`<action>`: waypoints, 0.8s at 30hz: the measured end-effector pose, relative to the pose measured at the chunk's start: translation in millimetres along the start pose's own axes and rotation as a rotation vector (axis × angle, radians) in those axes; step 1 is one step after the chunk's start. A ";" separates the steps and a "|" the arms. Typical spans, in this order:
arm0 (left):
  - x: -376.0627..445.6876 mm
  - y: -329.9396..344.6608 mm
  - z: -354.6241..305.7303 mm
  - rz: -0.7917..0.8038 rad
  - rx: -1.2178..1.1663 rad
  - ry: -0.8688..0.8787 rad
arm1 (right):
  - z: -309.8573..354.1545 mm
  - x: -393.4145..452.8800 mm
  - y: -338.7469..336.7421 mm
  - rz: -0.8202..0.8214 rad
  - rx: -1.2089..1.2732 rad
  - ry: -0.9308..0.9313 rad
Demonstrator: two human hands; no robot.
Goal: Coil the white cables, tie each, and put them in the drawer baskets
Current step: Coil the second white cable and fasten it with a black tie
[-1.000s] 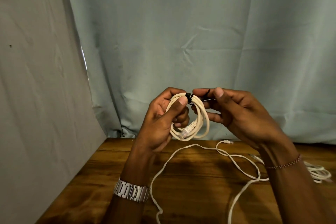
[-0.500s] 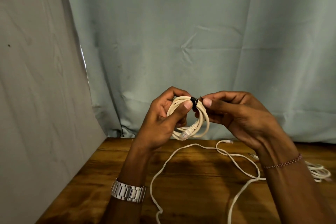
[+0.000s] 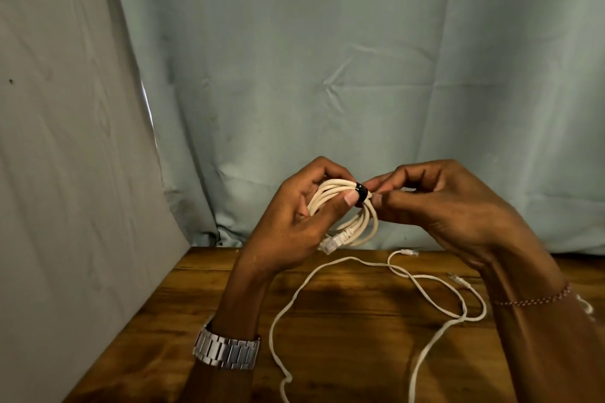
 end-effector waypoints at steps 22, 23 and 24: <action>0.2 -4.7 -3.9 -0.047 0.109 0.056 | 6.0 -4.0 -3.7 -0.101 0.007 -0.016; 0.4 -4.0 -3.8 -0.045 0.109 0.058 | 6.9 -4.3 -4.1 -0.085 -0.034 -0.025; 0.5 -3.4 -3.6 -0.042 0.103 0.059 | 9.2 -5.2 -3.6 -0.069 -0.081 -0.041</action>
Point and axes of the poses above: each hand's wrist, its own x-axis towards the middle knuckle, its own y-axis out of the palm, z = x × y, the point moved 6 cm from there along x, towards the middle knuckle
